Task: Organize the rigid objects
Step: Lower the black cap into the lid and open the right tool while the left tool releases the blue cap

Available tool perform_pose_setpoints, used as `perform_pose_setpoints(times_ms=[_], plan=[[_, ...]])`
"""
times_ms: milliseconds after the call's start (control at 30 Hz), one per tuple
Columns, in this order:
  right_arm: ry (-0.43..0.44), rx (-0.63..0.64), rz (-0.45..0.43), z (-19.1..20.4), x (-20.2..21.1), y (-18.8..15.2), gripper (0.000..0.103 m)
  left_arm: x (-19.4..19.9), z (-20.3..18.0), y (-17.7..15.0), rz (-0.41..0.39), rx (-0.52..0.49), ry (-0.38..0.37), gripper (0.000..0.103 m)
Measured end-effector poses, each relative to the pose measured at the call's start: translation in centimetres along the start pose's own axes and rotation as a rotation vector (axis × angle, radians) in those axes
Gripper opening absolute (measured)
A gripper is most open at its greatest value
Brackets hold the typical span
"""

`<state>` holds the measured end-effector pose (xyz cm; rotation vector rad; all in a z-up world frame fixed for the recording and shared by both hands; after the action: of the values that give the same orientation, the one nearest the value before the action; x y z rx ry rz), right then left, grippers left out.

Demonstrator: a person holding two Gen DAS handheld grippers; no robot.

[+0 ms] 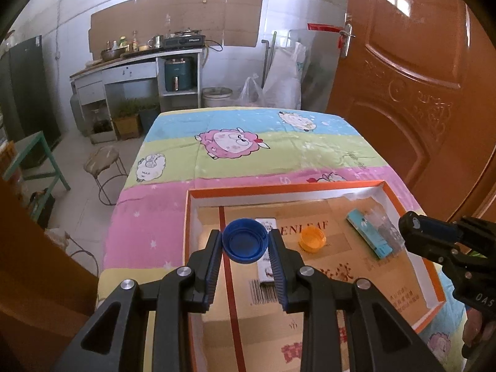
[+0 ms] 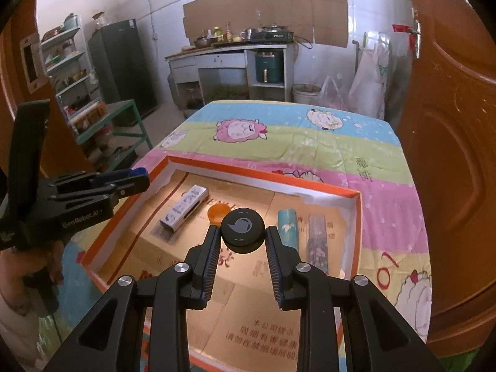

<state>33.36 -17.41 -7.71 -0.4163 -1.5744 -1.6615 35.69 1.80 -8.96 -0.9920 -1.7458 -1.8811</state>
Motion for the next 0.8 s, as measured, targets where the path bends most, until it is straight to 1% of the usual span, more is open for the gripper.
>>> perform_pose_setpoints(times_ms=[133,333,800], plan=[[0.009,-0.022,0.011,-0.3,-1.0,0.5,0.030,-1.0,0.3,0.6,0.014,0.011,-0.017,0.031],[0.025,-0.050,0.035,-0.6,-2.7,0.8,0.030,-2.5,0.9,0.9,0.038,0.031,-0.009,0.031],[0.029,-0.047,0.110,-0.3,-5.9,0.1,0.030,-5.0,1.9,0.6,0.091,0.054,-0.001,0.031]])
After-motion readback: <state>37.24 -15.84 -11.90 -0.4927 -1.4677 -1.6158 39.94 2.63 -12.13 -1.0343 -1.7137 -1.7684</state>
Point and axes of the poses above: each gripper's, at about its wrist camera, not at the fingertips, and x roughly against the way its jaws point, z to its left, y to its top, the point moved 3 cm from there along -x, roughly the way its jaws point, and after that the axes turned 5 degrees about -x, right-handed, at the moved point
